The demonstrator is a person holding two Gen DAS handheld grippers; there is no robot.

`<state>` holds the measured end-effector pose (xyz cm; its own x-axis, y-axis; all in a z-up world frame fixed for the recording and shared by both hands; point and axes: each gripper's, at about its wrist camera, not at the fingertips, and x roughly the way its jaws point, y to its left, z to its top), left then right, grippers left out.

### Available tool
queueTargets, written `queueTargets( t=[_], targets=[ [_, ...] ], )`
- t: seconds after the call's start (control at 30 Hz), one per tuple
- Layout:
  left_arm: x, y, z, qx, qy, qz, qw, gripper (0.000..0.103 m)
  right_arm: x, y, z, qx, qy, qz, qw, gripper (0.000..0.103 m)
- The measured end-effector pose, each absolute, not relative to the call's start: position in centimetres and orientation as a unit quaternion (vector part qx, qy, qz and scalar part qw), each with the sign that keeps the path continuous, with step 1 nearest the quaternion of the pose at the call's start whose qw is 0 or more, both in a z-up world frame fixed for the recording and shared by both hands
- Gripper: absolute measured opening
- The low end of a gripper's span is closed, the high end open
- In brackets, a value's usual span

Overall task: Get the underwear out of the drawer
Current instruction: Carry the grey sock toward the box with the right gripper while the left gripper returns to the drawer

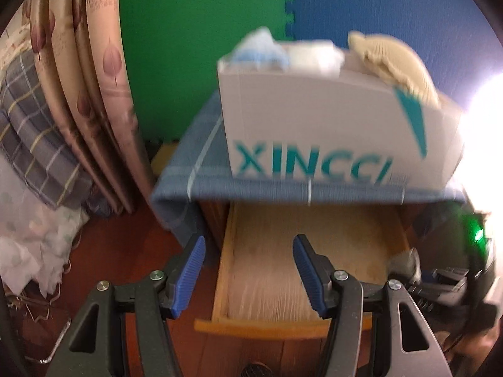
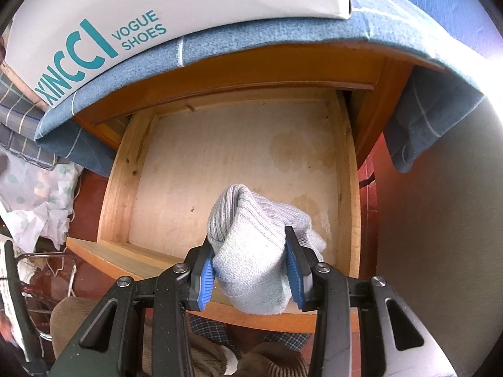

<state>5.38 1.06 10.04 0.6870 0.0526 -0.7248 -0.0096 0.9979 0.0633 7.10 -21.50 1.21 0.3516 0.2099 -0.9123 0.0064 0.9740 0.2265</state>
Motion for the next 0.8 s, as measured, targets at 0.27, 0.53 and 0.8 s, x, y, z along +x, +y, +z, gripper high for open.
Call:
queueTargets(
  t=[0.27, 0.53, 0.8],
  targets=[
    [4.3, 0.6, 5.1, 0.031, 0.412, 0.033, 0.91, 0.06, 6.9, -21.1, 1.7, 0.076, 0.555, 0.057, 0.826, 0.037],
    [3.7, 0.7, 3.1, 0.029, 0.409, 0.031, 0.911, 0.06, 6.2, -20.8, 3.2, 0.058, 0.526, 0.054, 0.847, 0.038],
    [4.2, 1.7, 2.1, -0.002, 0.426, 0.03, 0.904, 0.06, 5.7, -20.7, 4.1, 0.057, 0.518, 0.055, 0.852, 0.038]
  ],
)
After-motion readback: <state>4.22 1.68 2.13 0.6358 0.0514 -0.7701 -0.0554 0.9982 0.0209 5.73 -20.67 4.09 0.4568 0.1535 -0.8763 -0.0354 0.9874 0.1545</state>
